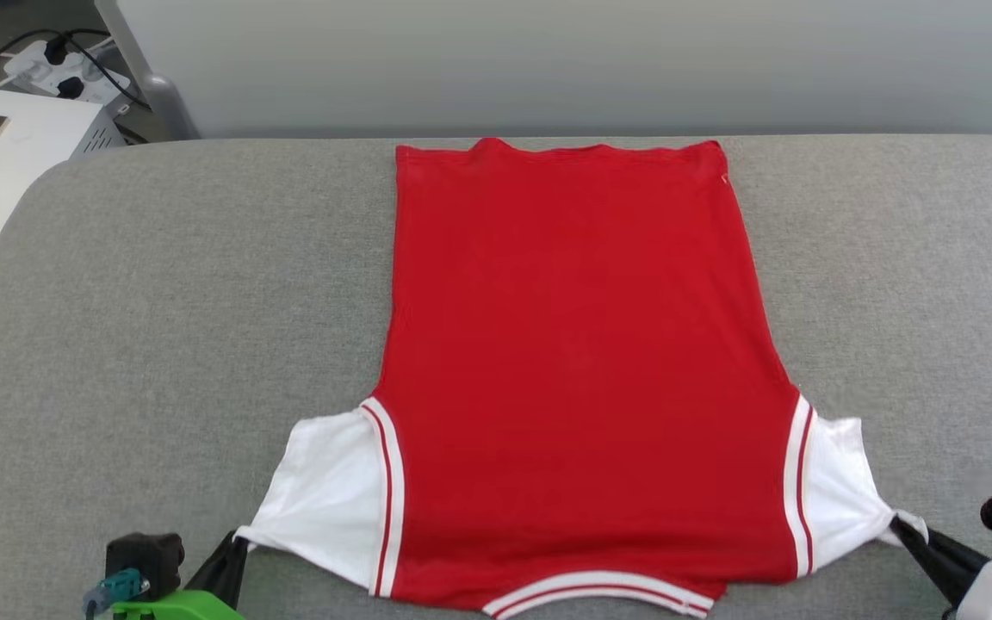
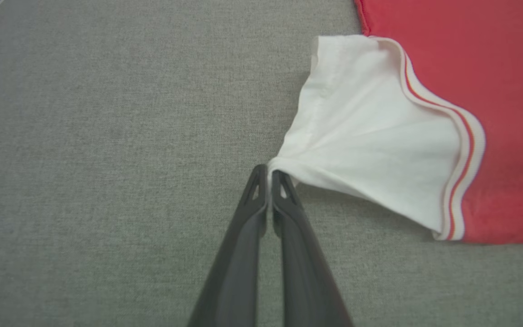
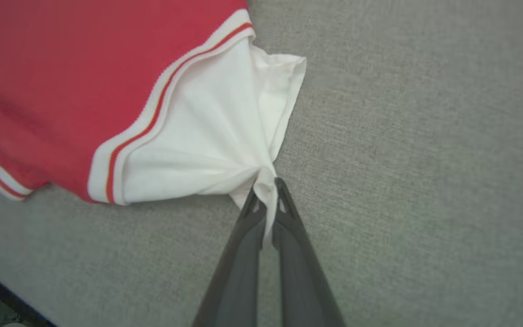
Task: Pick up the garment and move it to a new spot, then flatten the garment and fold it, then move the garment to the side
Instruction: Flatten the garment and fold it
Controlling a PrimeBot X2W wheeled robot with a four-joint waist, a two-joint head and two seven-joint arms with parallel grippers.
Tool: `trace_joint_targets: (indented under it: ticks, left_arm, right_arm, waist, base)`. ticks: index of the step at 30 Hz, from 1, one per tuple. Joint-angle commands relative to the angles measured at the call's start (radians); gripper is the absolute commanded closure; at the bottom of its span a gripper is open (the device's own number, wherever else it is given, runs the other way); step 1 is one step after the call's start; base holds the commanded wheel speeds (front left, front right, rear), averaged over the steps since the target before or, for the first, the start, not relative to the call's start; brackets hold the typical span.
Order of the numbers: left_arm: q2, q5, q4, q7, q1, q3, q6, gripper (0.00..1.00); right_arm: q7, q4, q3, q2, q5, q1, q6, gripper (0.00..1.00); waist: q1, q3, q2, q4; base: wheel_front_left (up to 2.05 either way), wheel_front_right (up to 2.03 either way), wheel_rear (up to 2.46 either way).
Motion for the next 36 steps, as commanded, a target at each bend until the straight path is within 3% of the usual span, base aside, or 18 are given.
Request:
trace_joint_targets:
  ticks: [1, 6, 7, 9, 10, 15, 19, 24, 30, 36]
  left_arm:
    - [-0.005, -0.011, 0.002, -0.010, 0.031, 0.014, 0.010, 1.00]
    - [-0.013, 0.007, -0.003, -0.013, 0.064, 0.031, 0.018, 1.00]
    - [-0.018, 0.012, -0.006, -0.013, 0.064, 0.037, 0.020, 1.00]
    - [-0.024, 0.025, -0.014, -0.013, 0.060, 0.043, 0.021, 1.00]
    - [-0.027, 0.029, -0.017, -0.013, 0.058, 0.047, 0.023, 1.00]
    - [-0.041, 0.064, -0.062, -0.014, 0.040, 0.081, 0.030, 1.00]
    - [-0.044, 0.114, -0.127, -0.014, 0.026, 0.117, 0.041, 1.00]
    - [-0.048, 0.168, -0.185, -0.014, -0.012, 0.128, 0.052, 1.00]
    - [-0.070, 0.223, -0.250, -0.014, -0.077, 0.115, 0.062, 1.00]
    - [-0.098, 0.274, -0.306, -0.014, -0.127, 0.102, 0.084, 1.00]
  right_arm:
    - [0.014, -0.012, -0.011, -0.016, 0.011, 0.039, -0.001, 1.00]
    - [0.063, -0.052, -0.051, -0.023, 0.038, 0.115, -0.001, 1.00]
    - [0.078, -0.057, -0.062, -0.019, 0.044, 0.124, -0.001, 0.90]
    - [0.108, -0.073, -0.075, -0.014, 0.044, 0.130, -0.001, 0.44]
    - [0.124, -0.083, -0.081, -0.013, 0.044, 0.127, -0.001, 0.00]
    - [0.174, -0.128, -0.151, -0.048, 0.008, 0.072, -0.001, 0.00]
    - [0.188, -0.198, -0.296, -0.129, 0.004, -0.039, -0.001, 0.00]
    - [0.246, -0.264, -0.418, -0.167, -0.016, -0.202, -0.001, 0.00]
    - [0.468, -0.289, -0.437, -0.153, -0.027, -0.455, -0.001, 0.00]
    - [0.797, -0.163, -0.383, -0.073, -0.037, -0.736, -0.001, 0.00]
  waist:
    - [0.0001, -0.005, 0.0000, 0.003]
    - [0.0001, 0.003, 0.0000, 0.006]
    - [0.0001, 0.006, 0.0000, 0.006]
    - [0.0001, 0.014, 0.0000, 0.006]
    - [0.0001, 0.018, 0.0000, 0.004]
    - [0.0001, 0.048, 0.0000, 0.006]
    - [0.0001, 0.100, 0.0000, 0.019]
    - [0.0001, 0.164, 0.0000, 0.056]
    - [0.0001, 0.269, 0.0000, 0.125]
    - [0.0001, 0.378, 0.0000, 0.187]
  base:
    - [0.00, 0.00, 0.00]
    - [0.00, 0.00, 0.00]
    - [0.00, 0.00, 0.00]
    - [0.00, 0.00, 0.00]
    - [0.00, 0.00, 0.00]
    - [0.00, 0.00, 0.00]
    - [0.00, 0.00, 0.00]
    - [0.00, 0.00, 0.00]
    - [0.00, 0.00, 0.00]
    - [0.00, 0.00, 0.00]
